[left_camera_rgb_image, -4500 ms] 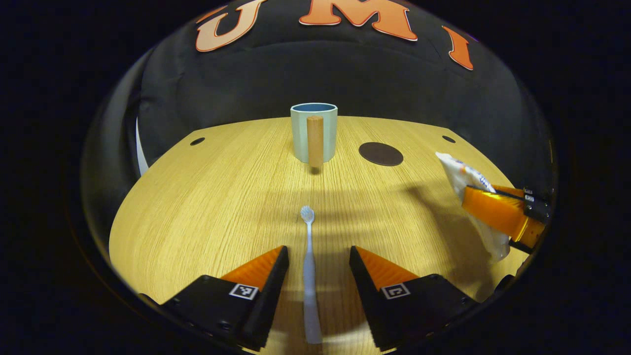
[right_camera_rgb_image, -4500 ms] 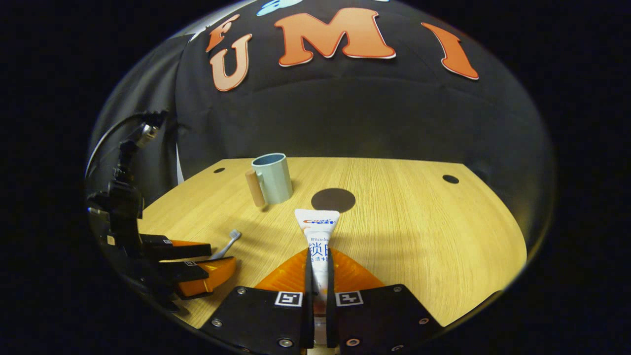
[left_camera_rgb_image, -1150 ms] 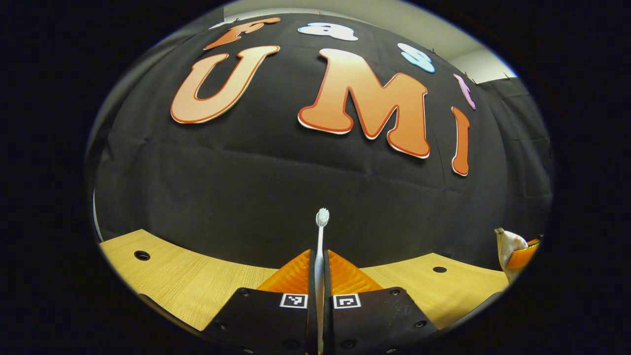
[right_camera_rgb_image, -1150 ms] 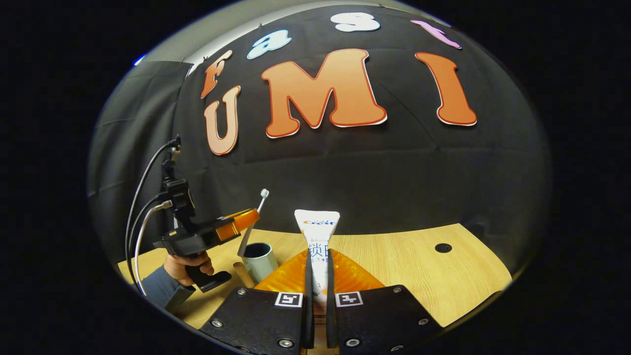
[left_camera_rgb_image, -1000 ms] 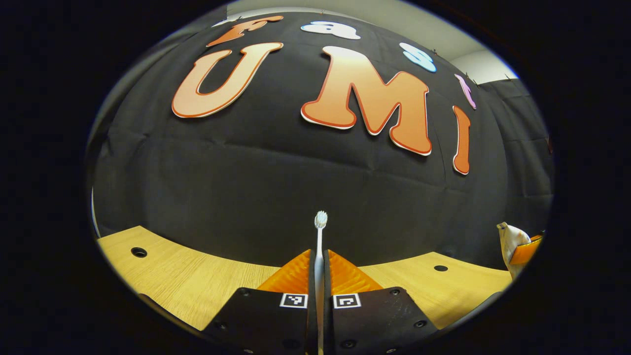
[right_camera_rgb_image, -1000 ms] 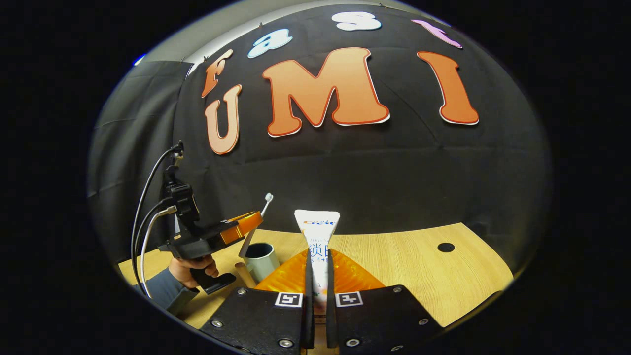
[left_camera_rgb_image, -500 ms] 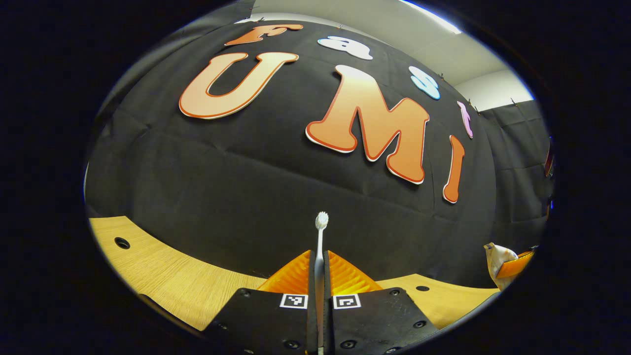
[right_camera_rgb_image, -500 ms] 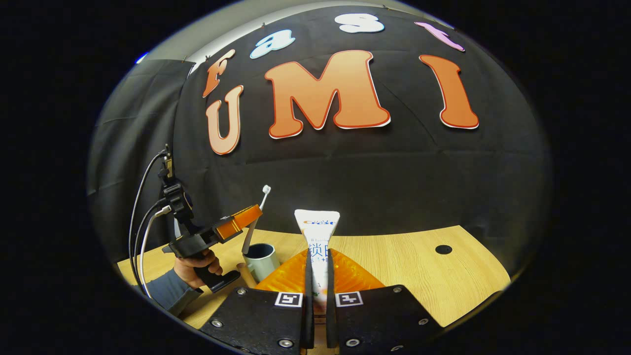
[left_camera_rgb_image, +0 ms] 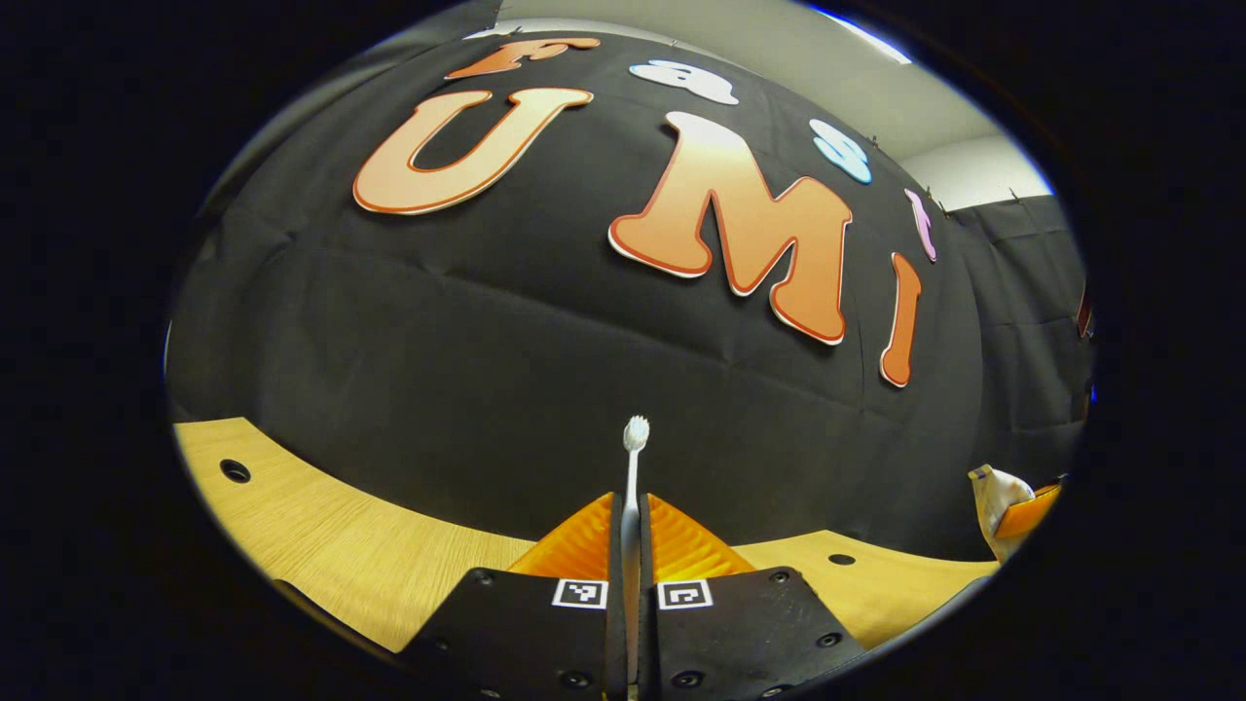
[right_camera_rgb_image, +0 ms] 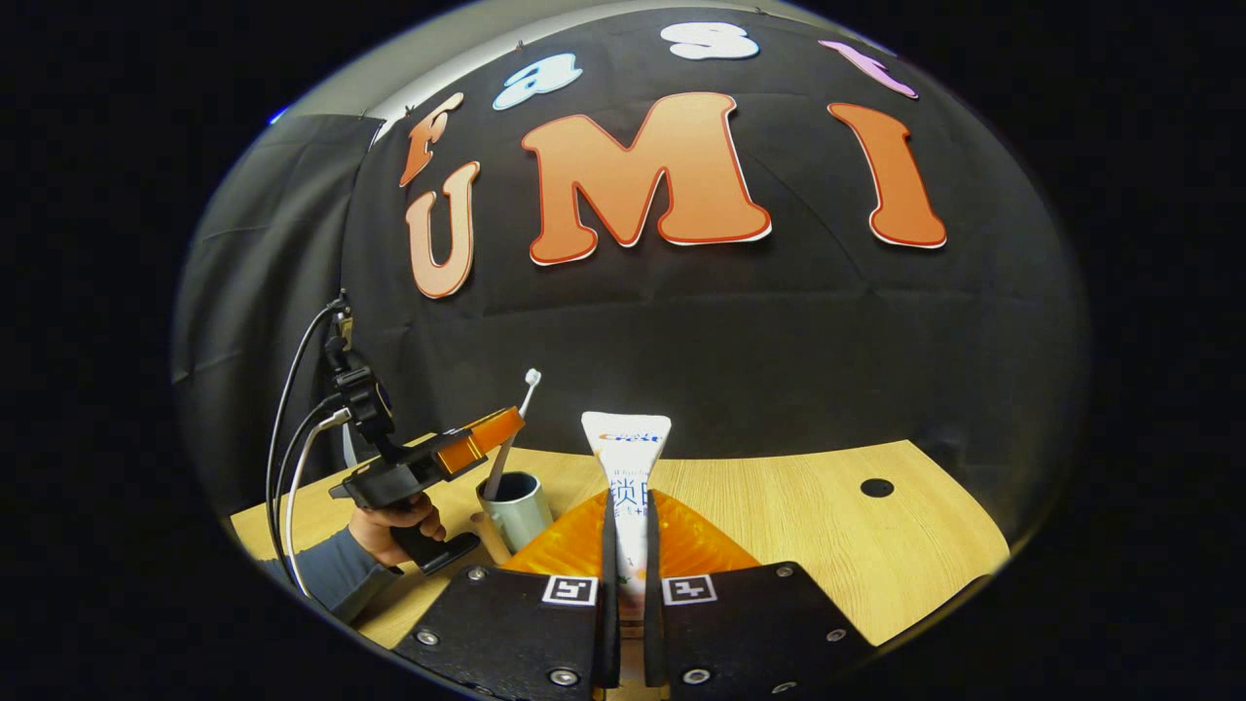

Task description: Put the toothbrush and toothpaste on the desktop into the cup, then pick up the cup and place it on the coaster on the desktop.

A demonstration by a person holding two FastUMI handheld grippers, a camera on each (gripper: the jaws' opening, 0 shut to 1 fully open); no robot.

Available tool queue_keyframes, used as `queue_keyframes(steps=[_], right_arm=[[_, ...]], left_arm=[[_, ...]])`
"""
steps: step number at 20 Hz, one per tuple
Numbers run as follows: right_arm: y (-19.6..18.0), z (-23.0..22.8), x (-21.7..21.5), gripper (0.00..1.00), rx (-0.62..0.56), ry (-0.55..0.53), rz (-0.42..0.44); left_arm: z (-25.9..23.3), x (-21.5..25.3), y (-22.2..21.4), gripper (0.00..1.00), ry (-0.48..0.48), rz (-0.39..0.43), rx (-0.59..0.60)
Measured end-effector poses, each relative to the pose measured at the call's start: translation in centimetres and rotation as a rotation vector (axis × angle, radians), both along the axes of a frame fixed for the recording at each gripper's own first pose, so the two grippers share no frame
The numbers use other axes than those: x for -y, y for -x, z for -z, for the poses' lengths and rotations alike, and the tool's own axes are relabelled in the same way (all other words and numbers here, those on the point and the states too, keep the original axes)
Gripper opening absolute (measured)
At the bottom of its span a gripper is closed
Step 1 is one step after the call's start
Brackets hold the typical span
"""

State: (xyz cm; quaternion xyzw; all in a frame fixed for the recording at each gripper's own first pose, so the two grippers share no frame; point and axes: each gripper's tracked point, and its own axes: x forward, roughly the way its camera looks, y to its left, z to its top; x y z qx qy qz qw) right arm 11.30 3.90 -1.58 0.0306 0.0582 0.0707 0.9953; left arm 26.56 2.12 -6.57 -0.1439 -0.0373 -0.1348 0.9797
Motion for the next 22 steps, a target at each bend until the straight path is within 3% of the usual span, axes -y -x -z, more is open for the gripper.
queue_keyframes(steps=[7,12,14,17,18,22], right_arm=[[0.4,-0.7,0.7,0.1,0.013,-0.023,0.01],[0.5,-1.2,0.6,0.1,0.024,-0.036,0.008],[0.5,-1.3,0.5,0.1,0.029,-0.042,0.004],[0.3,-1.6,-0.2,0.1,0.034,-0.055,-0.01],[0.3,-1.7,-0.4,0.1,0.037,-0.059,-0.016],[-0.1,-2.7,-1.4,0.1,0.062,-0.071,-0.035]], left_arm=[[2.2,-0.4,0.9,0.07,0.002,0.003,-0.068],[2.9,-1.3,2.7,0.08,-0.078,-0.024,-0.116],[3.0,-1.1,3.6,0.15,-0.122,-0.024,-0.134],[3.7,-0.1,5.5,0.4,-0.172,0.013,-0.18],[3.7,0.0,6.0,0.55,-0.186,0.013,-0.18],[4.0,-0.2,7.3,0.95,-0.21,-0.003,-0.192]])
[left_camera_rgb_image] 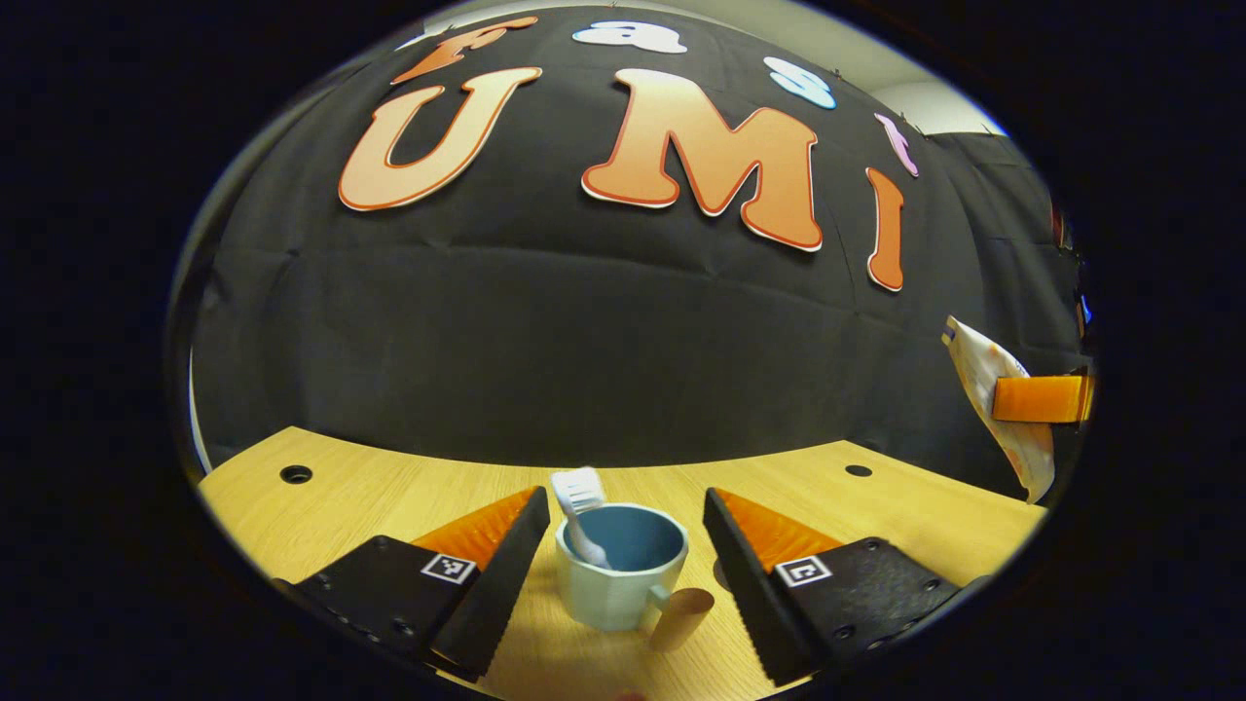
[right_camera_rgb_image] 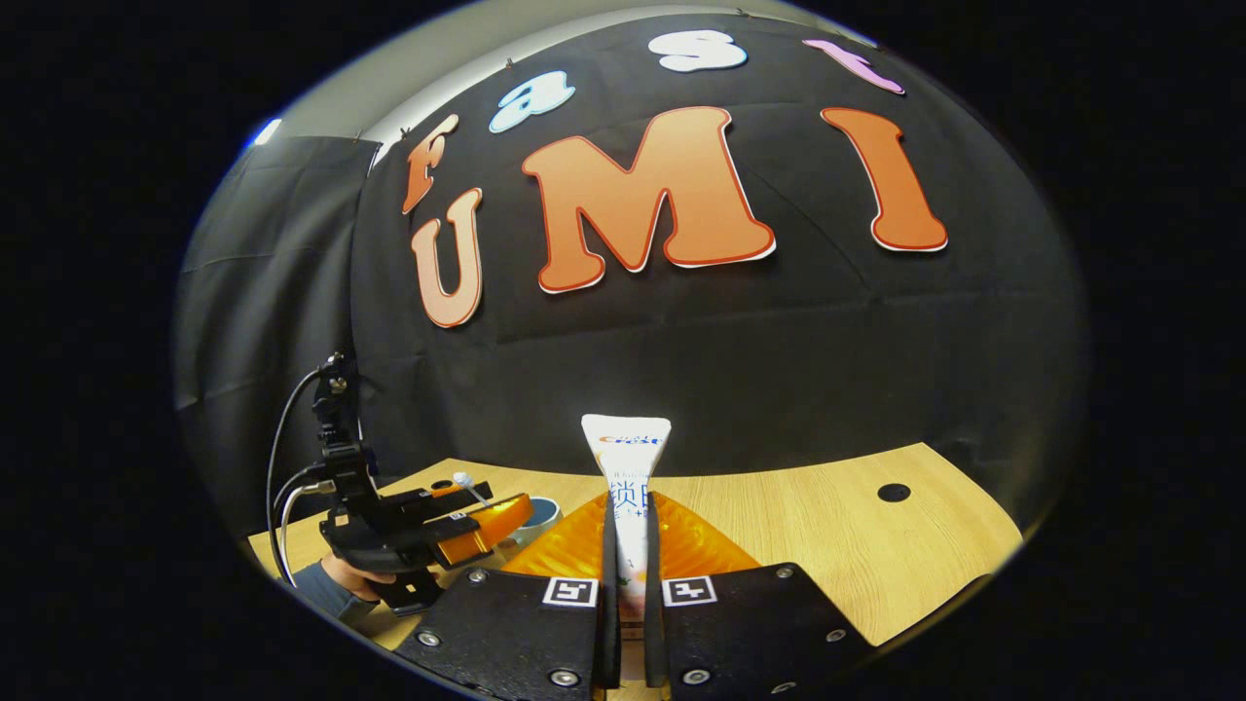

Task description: Put the toothbrush and toothpaste on the desktop into the cup, then pick up the cup and place it on the coaster on the desktop.

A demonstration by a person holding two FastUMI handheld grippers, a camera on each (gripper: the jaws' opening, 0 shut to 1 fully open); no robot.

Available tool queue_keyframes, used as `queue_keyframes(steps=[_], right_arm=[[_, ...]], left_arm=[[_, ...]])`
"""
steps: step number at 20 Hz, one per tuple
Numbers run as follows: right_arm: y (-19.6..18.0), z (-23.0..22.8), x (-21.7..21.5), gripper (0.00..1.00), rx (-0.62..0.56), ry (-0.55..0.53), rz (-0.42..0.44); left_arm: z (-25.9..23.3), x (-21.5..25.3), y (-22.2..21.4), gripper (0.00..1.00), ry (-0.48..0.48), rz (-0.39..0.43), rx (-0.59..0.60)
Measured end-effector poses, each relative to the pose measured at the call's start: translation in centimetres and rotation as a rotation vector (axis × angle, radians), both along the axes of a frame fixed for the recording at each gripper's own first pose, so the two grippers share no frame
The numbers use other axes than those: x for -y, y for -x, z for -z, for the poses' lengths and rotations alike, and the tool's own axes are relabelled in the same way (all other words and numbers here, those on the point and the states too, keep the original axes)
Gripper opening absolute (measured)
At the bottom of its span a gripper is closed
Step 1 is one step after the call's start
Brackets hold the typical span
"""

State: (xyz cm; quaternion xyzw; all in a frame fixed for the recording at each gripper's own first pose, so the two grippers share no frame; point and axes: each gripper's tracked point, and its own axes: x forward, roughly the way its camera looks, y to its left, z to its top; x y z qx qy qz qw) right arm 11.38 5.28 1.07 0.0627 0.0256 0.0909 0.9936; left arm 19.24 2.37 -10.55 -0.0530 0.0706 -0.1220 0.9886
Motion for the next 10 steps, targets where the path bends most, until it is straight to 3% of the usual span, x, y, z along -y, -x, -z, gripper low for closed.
queue_keyframes(steps=[10], right_arm=[[-3.0,-3.6,-4.4,0.1,0.123,-0.062,-0.098]], left_arm=[[0.1,-3.1,5.7,0.98,-0.055,-0.051,-0.022]])
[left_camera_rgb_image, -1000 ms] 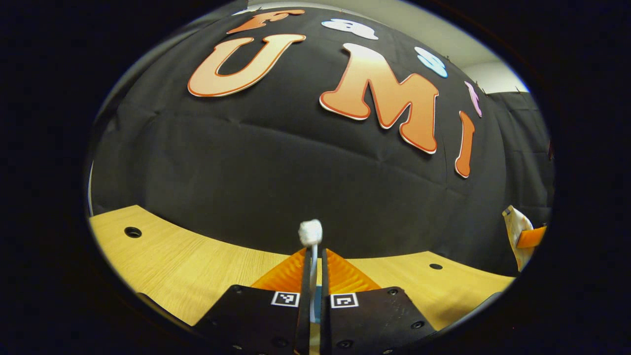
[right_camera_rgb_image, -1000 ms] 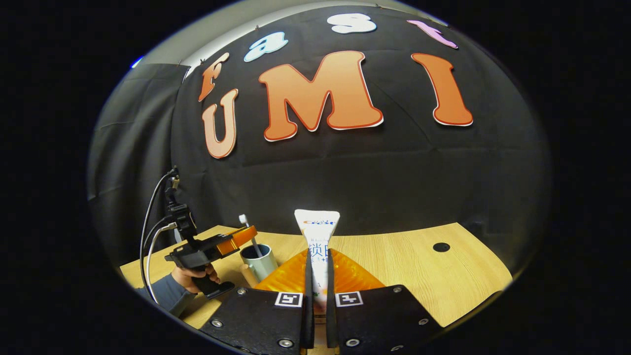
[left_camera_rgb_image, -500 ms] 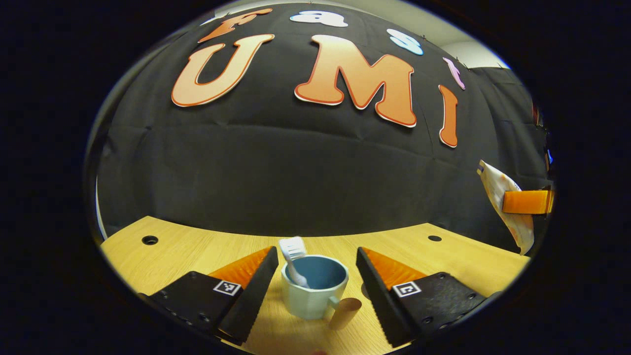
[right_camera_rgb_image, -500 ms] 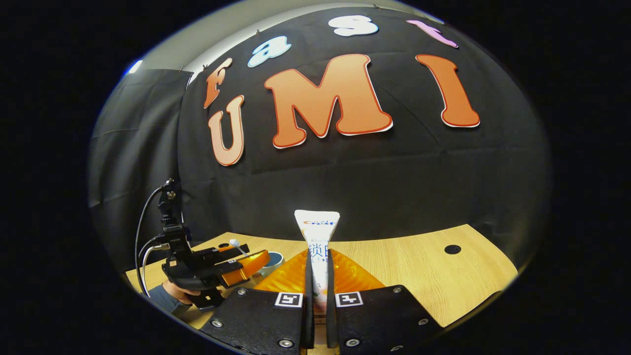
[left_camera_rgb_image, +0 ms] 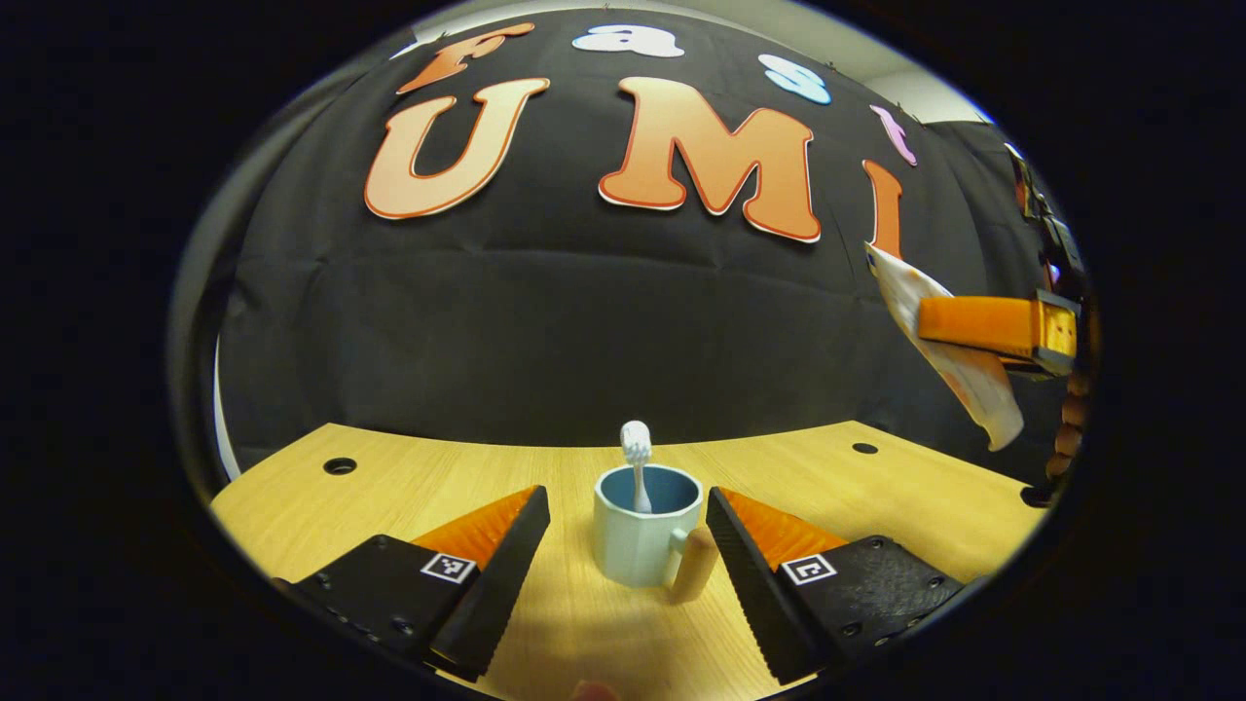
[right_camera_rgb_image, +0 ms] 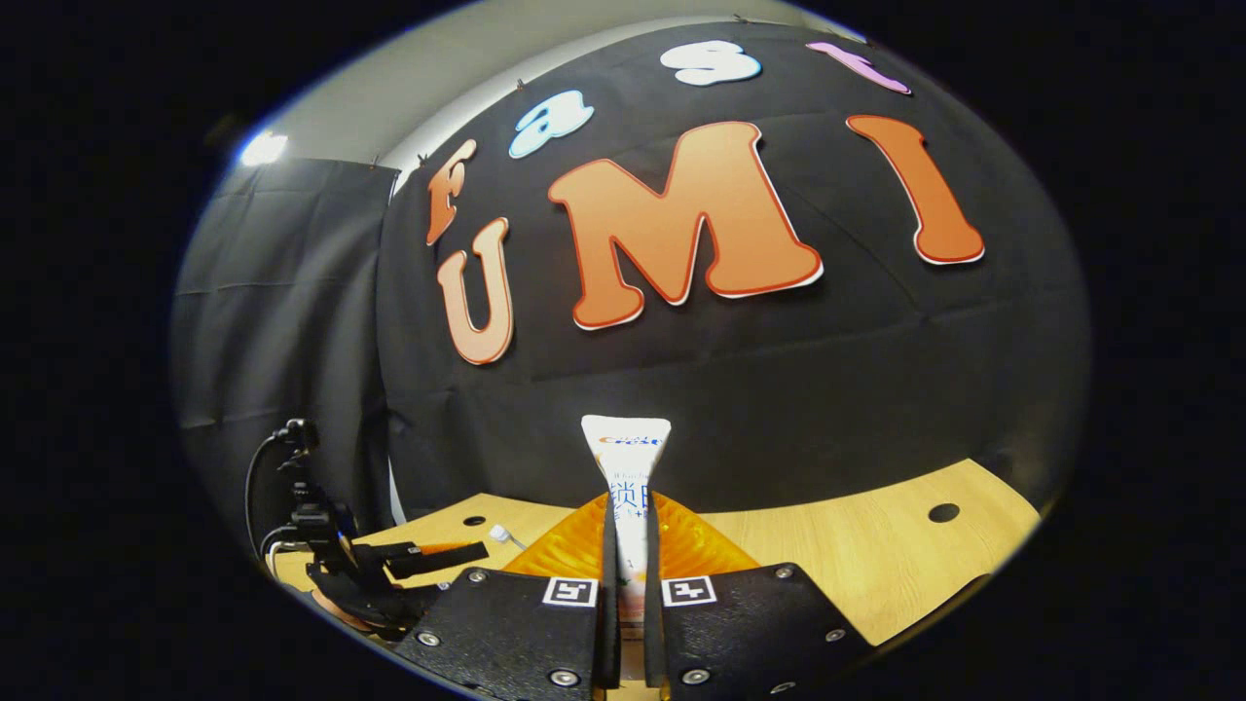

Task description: Put the toothbrush and toothpaste on the desktop into the cup, then pick up the cup and place it on the coaster on the desktop.

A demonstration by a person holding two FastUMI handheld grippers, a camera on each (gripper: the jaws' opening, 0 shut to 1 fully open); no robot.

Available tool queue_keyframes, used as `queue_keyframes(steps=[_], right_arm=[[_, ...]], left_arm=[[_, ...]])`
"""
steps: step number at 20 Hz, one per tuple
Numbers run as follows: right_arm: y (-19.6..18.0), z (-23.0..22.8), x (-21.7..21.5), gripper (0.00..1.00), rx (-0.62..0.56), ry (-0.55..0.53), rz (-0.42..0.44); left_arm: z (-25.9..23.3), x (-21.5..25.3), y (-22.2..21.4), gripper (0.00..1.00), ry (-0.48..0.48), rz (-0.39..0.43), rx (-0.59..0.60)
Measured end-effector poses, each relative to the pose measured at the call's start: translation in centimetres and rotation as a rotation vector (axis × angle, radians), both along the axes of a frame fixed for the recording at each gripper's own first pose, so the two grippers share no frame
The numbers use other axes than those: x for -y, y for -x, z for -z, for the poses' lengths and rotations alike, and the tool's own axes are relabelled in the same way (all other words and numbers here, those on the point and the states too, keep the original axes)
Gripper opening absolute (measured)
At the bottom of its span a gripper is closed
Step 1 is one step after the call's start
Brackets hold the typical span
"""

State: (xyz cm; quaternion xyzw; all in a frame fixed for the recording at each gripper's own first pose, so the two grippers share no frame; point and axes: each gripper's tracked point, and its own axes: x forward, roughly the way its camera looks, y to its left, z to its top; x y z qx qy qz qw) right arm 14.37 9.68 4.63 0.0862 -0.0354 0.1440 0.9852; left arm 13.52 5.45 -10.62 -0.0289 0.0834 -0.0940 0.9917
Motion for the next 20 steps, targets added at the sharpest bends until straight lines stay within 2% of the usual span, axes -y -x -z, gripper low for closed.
queue_keyframes(steps=[10,18,20], right_arm=[[-4.4,-1.3,-6.9,0.1,0.085,0.0,-0.108],[-9.0,-1.1,-11.0,0.1,0.14,0.007,-0.169],[-10.5,-0.7,-11.6,0.1,0.14,-0.001,-0.179]], left_arm=[[1.5,-2.9,4.4,0.98,0.07,-0.057,0.003],[5.6,-2.1,4.2,1.0,0.08,-0.065,-0.099],[5.8,-2.5,4.2,0.98,0.065,-0.079,-0.104]])
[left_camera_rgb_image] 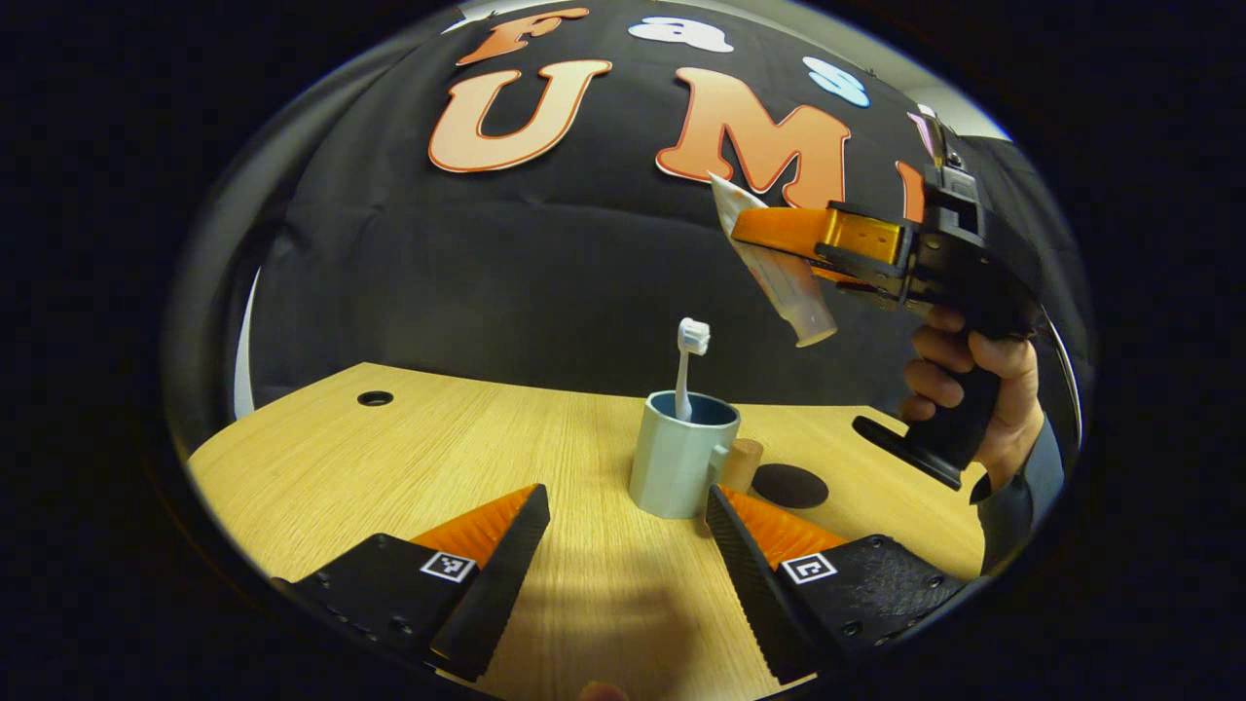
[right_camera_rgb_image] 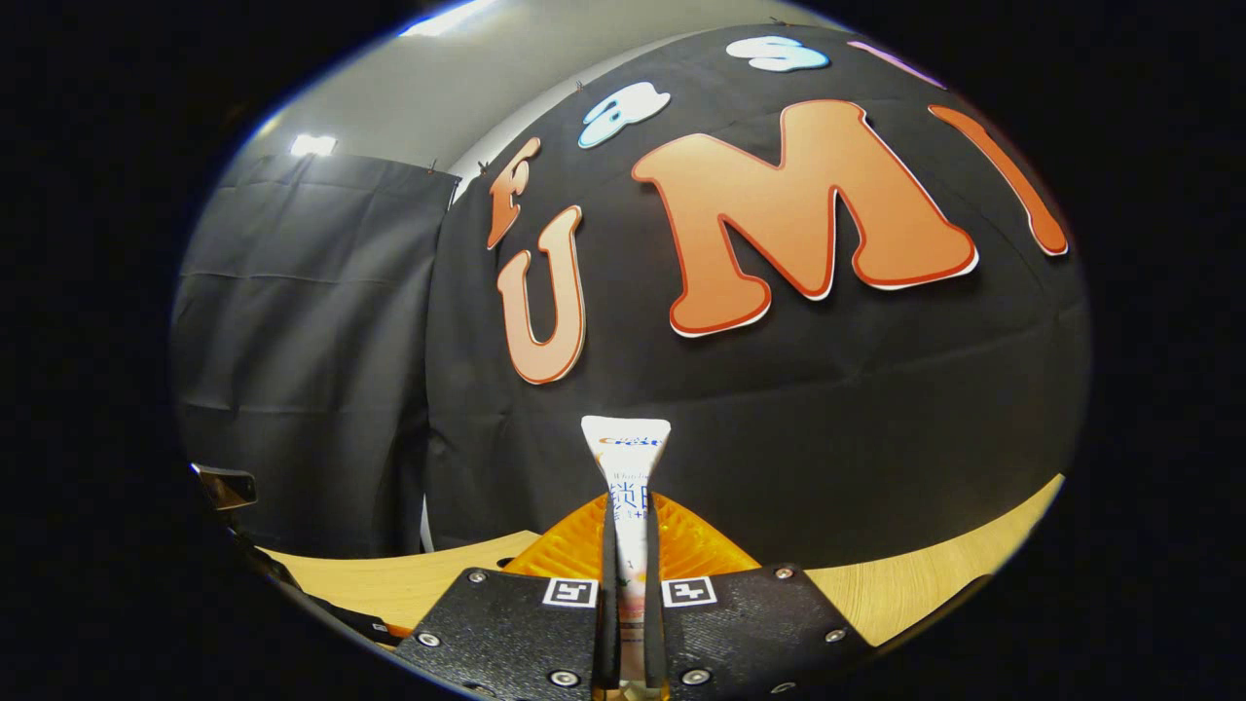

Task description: Put the toothbrush and toothpaste on the desktop into the cup, then pick up the cup and place it on the coaster on the desktop.

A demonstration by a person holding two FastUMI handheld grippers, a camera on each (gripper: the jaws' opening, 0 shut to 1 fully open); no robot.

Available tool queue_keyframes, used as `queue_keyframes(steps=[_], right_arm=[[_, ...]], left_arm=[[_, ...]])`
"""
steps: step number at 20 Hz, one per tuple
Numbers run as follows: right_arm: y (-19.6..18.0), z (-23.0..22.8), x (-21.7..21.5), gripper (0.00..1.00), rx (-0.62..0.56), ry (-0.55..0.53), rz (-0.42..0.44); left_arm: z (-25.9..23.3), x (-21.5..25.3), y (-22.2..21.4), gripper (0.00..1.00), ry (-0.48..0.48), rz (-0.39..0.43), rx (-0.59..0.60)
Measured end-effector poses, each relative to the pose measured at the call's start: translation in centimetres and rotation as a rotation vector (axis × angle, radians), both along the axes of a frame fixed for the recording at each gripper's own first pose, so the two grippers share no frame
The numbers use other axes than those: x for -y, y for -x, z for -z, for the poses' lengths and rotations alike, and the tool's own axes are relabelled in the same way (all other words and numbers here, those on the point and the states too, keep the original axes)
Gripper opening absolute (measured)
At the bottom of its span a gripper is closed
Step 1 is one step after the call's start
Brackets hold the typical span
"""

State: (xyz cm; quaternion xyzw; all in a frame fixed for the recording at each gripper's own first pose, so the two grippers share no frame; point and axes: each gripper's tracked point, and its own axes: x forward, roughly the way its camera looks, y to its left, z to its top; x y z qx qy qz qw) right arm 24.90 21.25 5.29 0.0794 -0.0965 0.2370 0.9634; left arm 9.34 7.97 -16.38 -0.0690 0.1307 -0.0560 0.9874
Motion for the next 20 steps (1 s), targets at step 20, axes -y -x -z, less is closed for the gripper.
queue_keyframes(steps=[20], right_arm=[[-6.4,7.4,-2.0,0.11,-0.134,0.002,-0.065]], left_arm=[[1.3,-1.1,0.2,0.98,-0.032,-0.027,-0.039]])
